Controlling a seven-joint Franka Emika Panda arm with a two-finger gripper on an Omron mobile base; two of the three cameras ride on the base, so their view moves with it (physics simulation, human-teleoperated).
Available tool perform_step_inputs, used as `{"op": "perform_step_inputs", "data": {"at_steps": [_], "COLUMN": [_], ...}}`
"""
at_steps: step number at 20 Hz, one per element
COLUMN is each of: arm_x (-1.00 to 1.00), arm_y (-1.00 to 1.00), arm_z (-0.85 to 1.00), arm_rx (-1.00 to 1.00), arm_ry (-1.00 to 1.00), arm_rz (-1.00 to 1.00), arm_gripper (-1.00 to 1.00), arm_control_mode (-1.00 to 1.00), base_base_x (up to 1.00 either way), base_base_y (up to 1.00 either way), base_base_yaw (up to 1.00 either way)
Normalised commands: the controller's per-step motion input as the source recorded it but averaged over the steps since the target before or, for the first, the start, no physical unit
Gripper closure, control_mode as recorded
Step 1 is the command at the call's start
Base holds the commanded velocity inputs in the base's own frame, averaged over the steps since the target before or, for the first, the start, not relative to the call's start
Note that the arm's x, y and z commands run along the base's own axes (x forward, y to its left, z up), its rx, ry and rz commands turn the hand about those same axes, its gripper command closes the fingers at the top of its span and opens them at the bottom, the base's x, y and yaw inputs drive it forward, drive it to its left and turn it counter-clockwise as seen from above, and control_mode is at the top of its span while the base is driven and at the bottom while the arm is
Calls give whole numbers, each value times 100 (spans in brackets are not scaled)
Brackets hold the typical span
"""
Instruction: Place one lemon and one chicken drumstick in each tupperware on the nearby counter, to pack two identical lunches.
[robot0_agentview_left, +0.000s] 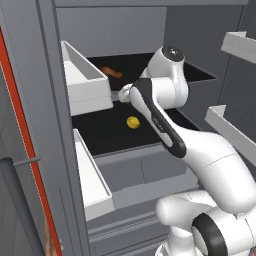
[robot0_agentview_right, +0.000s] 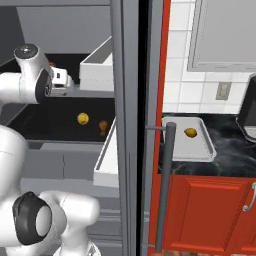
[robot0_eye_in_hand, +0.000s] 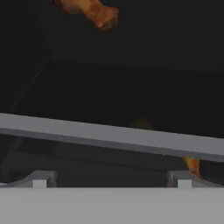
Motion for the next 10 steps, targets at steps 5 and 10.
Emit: {"op": "perform_step_inputs", "data": {"at_steps": [5, 10], "arm_x": [46, 44], "arm_y": [19, 11], "arm_z": [47, 43], "arm_rx": [0, 0], "arm_ry": [-7, 0], "arm_rz": [-1, -3], "arm_gripper": [-100, -100], "arm_control_mode": [-100, -100], "base_base_x": [0, 0], "base_base_y": [0, 0], "base_base_yaw": [0, 0]}}
